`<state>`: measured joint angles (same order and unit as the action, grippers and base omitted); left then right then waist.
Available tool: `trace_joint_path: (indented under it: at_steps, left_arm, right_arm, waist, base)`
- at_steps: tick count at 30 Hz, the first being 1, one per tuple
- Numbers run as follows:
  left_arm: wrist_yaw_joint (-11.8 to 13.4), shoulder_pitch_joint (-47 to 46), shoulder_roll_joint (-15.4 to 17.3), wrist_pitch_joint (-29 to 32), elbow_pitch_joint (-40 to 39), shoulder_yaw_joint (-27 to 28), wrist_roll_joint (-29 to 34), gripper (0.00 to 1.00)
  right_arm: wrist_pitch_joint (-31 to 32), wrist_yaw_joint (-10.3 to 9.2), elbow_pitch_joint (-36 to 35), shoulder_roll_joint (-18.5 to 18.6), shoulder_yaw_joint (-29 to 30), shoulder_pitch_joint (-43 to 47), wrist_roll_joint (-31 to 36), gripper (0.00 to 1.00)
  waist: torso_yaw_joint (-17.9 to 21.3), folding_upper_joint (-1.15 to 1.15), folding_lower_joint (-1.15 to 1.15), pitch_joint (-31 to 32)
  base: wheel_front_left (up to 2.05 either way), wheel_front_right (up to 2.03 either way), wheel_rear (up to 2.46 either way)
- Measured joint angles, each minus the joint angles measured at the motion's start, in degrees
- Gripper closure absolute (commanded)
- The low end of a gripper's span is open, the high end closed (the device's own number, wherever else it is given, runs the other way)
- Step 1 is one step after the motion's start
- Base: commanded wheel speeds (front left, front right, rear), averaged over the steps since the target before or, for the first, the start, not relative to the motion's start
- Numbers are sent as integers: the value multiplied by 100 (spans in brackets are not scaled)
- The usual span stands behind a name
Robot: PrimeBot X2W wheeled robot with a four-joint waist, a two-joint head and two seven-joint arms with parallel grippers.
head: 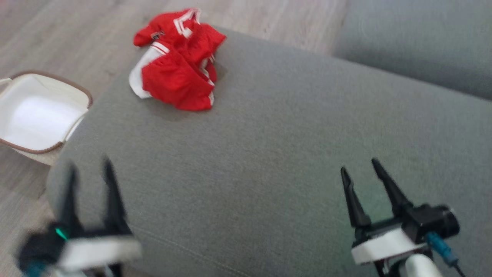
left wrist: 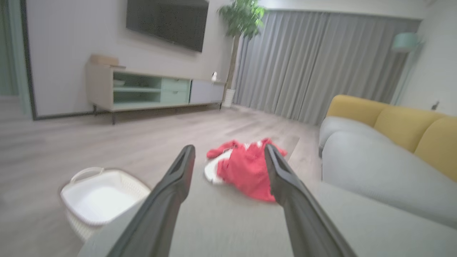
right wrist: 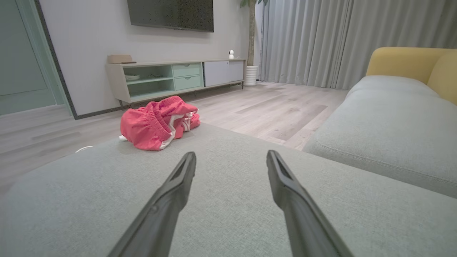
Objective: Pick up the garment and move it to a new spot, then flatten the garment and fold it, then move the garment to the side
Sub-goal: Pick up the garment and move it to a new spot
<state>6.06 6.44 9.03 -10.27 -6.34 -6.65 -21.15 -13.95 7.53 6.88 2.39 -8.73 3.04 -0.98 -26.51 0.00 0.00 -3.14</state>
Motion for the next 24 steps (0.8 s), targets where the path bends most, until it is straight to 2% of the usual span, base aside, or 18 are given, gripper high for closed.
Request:
trace_joint_path:
  at_steps: [3, 6, 10, 13, 16, 17, 24]
  left_arm:
    - [1, -856, 288, 254, -510, 425, -183, 0]
    - [-44, -1997, 701, 688, -616, 811, -408, 0]
    - [-305, -3352, 1332, 1305, 199, 987, -604, 0]
    - [-470, -4096, 1615, 1648, 1136, 988, -617, 0]
    - [-664, -4674, 1693, 2020, 2130, 810, -727, 0]
    - [-664, -4674, 1693, 2020, 2130, 810, -727, 0]
    - [-967, -5298, 1638, 2491, 3600, 426, -867, 0]
  right_arm:
    - [111, 0, -176, 2, 101, -160, 170, 0]
    - [243, 0, -321, 9, 146, -330, 335, 0]
    - [378, 0, -497, 19, 147, -562, 531, 0]
    - [504, 0, -664, 22, 142, -756, 680, 0]
    - [635, 0, -865, 26, 167, -976, 815, 0]
    - [635, 0, -865, 26, 167, -976, 815, 0]
    - [850, 0, -1329, 38, 404, -1384, 1083, 0]
  waist:
    - [134, 0, 2, -226]
    - [300, 0, 1, -455]
    - [576, 0, 2, -766]
    - [802, 0, 2, -1023]
    - [1019, 0, 2, -1303]
    - [1019, 0, 2, -1303]
    - [1458, 0, 2, -1976]
  base:
    - [0, 0, 0]
    - [0, 0, 0]
    - [0, 0, 0]
    - [0, 0, 0]
    - [0, 0, 0]
    - [0, 0, 0]
    - [0, 0, 0]
